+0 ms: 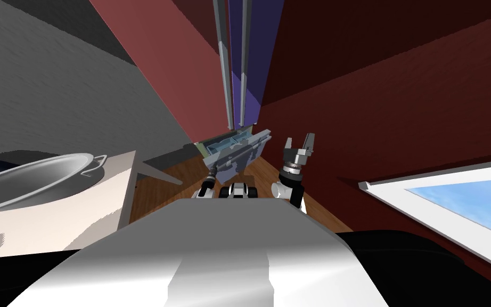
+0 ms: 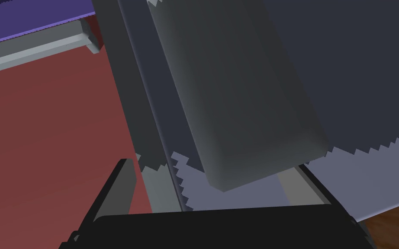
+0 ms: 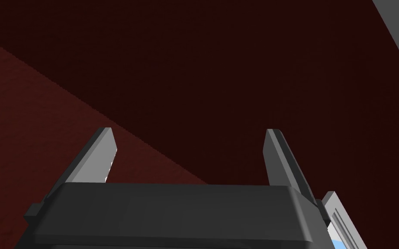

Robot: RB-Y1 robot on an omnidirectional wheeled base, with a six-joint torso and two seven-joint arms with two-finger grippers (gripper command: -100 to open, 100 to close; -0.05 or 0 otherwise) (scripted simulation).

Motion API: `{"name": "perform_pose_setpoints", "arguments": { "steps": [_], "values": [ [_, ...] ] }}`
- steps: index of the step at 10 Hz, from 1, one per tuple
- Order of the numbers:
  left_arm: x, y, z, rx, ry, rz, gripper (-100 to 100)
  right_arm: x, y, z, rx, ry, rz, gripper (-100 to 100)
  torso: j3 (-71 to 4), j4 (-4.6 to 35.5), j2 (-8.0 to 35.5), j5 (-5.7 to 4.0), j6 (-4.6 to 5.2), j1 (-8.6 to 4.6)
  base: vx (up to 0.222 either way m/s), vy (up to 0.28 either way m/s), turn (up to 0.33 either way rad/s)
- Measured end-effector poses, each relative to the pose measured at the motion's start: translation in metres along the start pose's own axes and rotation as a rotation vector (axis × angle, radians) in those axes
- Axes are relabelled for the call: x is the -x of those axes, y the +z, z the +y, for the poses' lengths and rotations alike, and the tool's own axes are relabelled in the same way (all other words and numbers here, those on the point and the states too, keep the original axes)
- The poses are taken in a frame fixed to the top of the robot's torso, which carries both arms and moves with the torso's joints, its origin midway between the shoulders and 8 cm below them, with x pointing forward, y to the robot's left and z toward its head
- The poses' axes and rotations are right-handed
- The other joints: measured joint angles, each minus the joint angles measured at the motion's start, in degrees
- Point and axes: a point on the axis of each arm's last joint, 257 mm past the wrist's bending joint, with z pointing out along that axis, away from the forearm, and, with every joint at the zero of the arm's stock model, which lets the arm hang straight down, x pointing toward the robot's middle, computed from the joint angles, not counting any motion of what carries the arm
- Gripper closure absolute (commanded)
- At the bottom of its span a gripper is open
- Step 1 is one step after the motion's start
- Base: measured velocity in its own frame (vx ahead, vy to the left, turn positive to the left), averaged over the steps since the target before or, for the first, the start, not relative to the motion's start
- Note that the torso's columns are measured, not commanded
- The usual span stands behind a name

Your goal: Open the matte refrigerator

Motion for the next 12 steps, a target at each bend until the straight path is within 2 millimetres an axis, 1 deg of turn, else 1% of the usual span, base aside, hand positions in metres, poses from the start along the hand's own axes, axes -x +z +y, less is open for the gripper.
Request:
{"name": "perform_pose_setpoints", "arguments": {
  "steps": [7,8,12],
  "values": [
    [0.004,0.005,-0.011,0.028,0.002,-0.001,-100,0.000,0.000,0.000,0.000,0.000,0.000,0,0.18,0.46,0.51,-0.26,-0.08,-0.19,-0.014,0.001,-0.007],
    [0.003,0.004,-0.008,0.035,0.001,0.000,0,0.000,0.000,0.000,0.000,0.000,0.000,0,0.17,0.28,0.40,-0.17,-0.08,-0.14,0.007,-0.002,-0.012],
    [0.000,0.001,0.001,0.058,-0.002,0.006,0,0.000,0.000,0.000,0.000,0.000,0.000,0,-0.06,-0.07,-0.08,0.03,-0.04,0.10,0.001,-0.001,-0.003]
  ]
}}
